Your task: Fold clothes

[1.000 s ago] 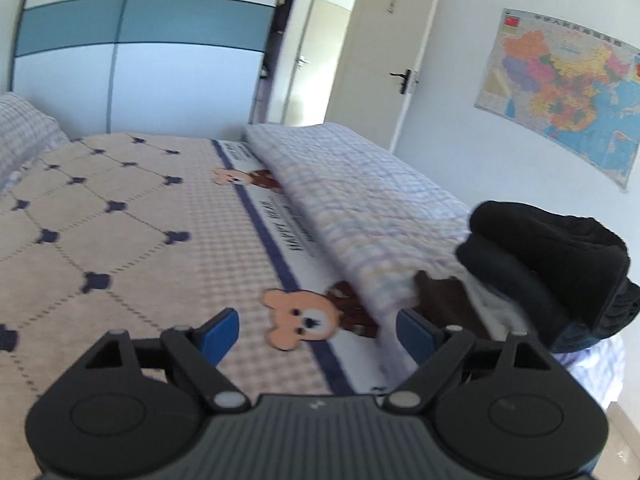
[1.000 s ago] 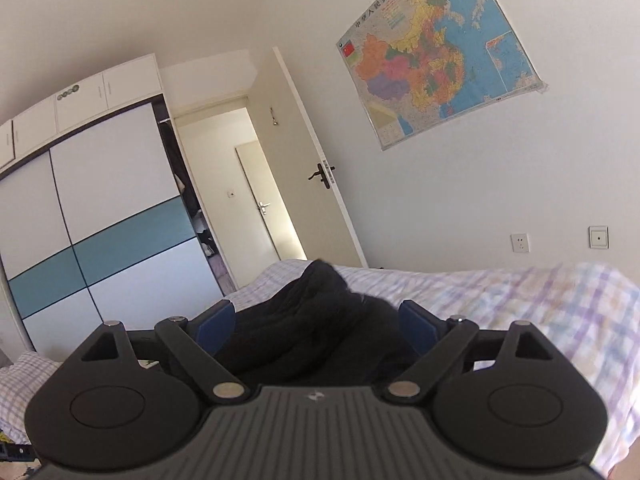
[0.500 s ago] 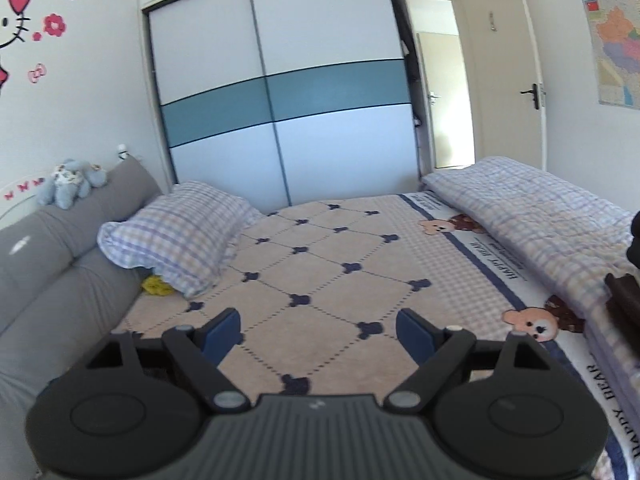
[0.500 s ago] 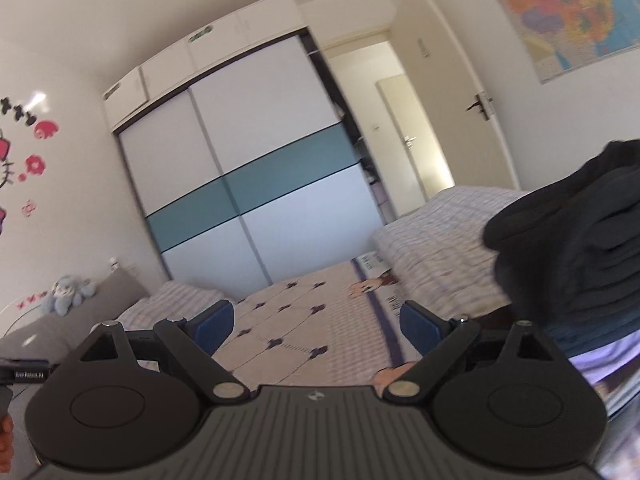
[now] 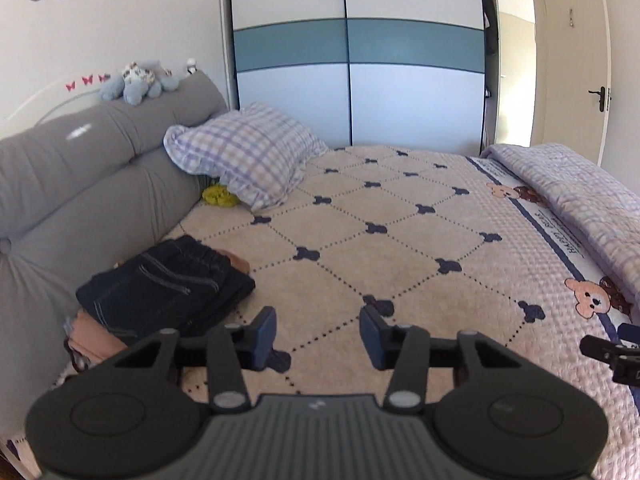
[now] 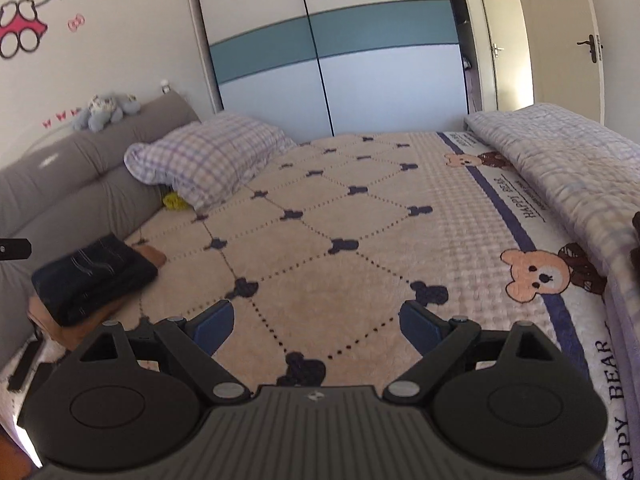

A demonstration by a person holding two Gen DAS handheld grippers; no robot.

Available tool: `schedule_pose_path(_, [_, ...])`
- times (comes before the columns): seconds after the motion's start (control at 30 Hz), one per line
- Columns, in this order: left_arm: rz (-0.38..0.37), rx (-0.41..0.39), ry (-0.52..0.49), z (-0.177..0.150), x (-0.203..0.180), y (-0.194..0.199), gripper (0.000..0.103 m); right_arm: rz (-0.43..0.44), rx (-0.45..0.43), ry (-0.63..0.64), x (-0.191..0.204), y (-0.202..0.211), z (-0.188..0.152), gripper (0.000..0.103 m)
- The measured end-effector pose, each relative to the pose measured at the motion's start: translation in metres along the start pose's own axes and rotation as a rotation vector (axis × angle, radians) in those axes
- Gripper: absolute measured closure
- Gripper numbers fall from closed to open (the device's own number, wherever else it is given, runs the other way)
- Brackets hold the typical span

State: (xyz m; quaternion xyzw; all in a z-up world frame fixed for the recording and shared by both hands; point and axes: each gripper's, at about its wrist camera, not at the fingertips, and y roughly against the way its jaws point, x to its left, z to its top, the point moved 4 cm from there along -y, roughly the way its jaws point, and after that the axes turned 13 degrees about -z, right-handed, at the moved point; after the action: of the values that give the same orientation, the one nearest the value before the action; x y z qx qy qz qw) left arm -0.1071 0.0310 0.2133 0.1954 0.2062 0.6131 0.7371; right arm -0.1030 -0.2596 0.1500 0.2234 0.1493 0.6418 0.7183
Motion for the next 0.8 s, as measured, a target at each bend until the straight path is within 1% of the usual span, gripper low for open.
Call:
schedule_pose_path(0.07, [-0.007,0.031,0.006,-0.011,0.000,-0.015,0.075,-0.011,0.040,0.019,0.005,-0.016,-0.017,0.010])
schedule_pose_path(0.13, [-0.013,0.053,0.000,-0.019,-0.002,-0.027,0.080,-0.020,0.075,0.020,0.007,-0.029,-0.032,0.010])
schedule_pose_path(0.2, [-0.019,0.070,-0.007,-0.025,-0.004,-0.039,0.087,-0.018,0.103,0.019,0.008,-0.040,-0.044,0.010])
schedule_pose_path(0.23, [-0.023,0.078,-0.005,-0.027,-0.005,-0.046,0.094,-0.026,0.115,0.023,0.007,-0.046,-0.048,0.010])
schedule_pose_path(0.27, [-0.029,0.086,-0.001,-0.030,-0.006,-0.053,0.097,-0.040,0.126,0.029,0.007,-0.052,-0.052,0.010])
schedule_pose_path(0.37, [-0.050,0.115,0.006,-0.039,-0.010,-0.079,0.099,-0.083,0.157,0.026,0.002,-0.075,-0.063,0.010])
schedule_pose_path(0.47, [-0.047,0.162,0.012,-0.057,-0.010,-0.114,0.101,-0.127,0.197,0.009,-0.003,-0.103,-0.077,0.011])
schedule_pose_path(0.5, [-0.050,0.175,0.017,-0.065,-0.010,-0.127,0.101,-0.144,0.210,0.009,-0.004,-0.112,-0.083,0.014])
schedule_pose_path(0.53, [-0.058,0.184,0.024,-0.073,-0.009,-0.139,0.101,-0.161,0.216,0.019,-0.004,-0.119,-0.089,0.023])
schedule_pose_path(0.57, [-0.064,0.192,0.030,-0.081,-0.008,-0.151,0.101,-0.180,0.219,0.030,-0.003,-0.125,-0.094,0.029])
schedule_pose_path(0.6, [-0.066,0.199,0.032,-0.088,-0.007,-0.162,0.101,-0.197,0.222,0.039,-0.003,-0.132,-0.100,0.039])
schedule_pose_path(0.63, [-0.068,0.208,0.035,-0.095,-0.007,-0.173,0.101,-0.208,0.218,0.037,-0.002,-0.139,-0.103,0.044])
schedule_pose_path(0.67, [-0.068,0.219,0.040,-0.102,-0.006,-0.184,0.101,-0.218,0.212,0.035,-0.002,-0.145,-0.107,0.044])
schedule_pose_path(0.73, [-0.070,0.238,0.063,-0.112,-0.004,-0.203,0.101,-0.227,0.173,0.038,0.001,-0.151,-0.104,0.044])
schedule_pose_path(0.8, [-0.069,0.204,0.062,-0.112,-0.004,-0.214,0.101,-0.237,0.139,0.042,0.005,-0.158,-0.098,0.045])
